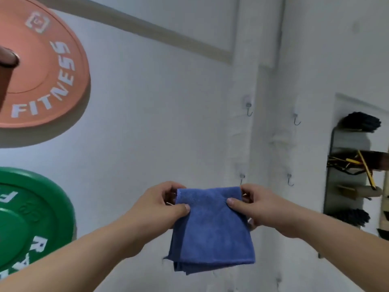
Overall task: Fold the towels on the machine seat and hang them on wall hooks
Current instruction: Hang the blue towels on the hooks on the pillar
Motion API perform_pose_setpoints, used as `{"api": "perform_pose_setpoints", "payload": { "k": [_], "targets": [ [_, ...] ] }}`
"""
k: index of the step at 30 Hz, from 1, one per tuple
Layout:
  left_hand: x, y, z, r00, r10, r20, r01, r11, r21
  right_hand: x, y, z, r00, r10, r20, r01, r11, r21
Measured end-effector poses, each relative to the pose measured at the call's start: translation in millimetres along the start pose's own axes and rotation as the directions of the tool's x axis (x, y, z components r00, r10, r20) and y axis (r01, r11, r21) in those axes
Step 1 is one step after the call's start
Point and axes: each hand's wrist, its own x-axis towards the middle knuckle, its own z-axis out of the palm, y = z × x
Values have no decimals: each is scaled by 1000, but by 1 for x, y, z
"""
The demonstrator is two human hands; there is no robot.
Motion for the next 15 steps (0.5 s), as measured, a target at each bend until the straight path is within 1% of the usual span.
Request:
{"api": "perform_pose_setpoints", "payload": {
  "k": [3, 9, 12, 15],
  "targets": [
    [76, 2, -7, 998, 60, 28, -60, 998, 3, 56, -6, -22, 990, -25, -138, 20, 999, -38],
    [214, 31, -6, 967, 233, 98, -237, 971, 24, 138, -26, -87, 948, -68, -312, 34, 993, -113],
    [264, 53, 5, 938, 326, 120, -334, 941, 52, 162, -36, -122, 930, -114, -349, 65, 987, -150],
    [301, 73, 20, 901, 412, 134, -424, 903, 71, 179, -46, -155, 917, -177, -357, 97, 968, -232]
  ]
}}
